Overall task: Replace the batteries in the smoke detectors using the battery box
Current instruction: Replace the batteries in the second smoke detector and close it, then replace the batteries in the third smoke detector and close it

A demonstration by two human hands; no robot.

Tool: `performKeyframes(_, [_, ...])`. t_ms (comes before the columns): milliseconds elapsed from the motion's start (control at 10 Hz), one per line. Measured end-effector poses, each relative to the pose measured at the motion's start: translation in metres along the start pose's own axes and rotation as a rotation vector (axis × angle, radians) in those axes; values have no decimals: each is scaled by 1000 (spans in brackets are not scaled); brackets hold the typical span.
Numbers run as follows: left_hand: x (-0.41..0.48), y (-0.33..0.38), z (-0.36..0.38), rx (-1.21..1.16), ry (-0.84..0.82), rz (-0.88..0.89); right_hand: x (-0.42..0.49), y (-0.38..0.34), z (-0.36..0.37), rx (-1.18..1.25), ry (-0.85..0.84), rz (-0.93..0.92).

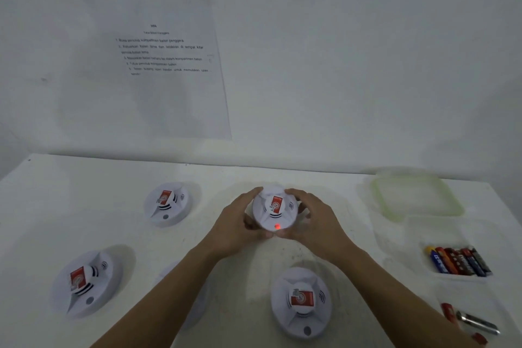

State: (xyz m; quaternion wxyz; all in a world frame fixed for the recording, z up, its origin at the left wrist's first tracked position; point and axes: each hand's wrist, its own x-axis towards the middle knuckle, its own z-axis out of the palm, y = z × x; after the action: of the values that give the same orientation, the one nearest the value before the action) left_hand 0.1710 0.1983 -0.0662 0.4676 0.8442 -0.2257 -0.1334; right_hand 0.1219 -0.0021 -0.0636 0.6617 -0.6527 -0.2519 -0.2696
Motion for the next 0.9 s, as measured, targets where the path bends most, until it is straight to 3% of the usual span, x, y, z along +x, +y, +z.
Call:
performKeyframes(100, [2,-5,1,53,-13,-5,-21,3,-13,-604,-167,631])
performKeyframes(700, [-4,0,4,94,-52,-65,-9,-26,6,-683,-248,837])
performKeyframes(800, [-12,5,-8,77,-100,-76,-7,-42,11,-643,-197,850])
performKeyframes(900, [-34,13,-33,86,-60,-72,-8,-58,26,-710,-49,739])
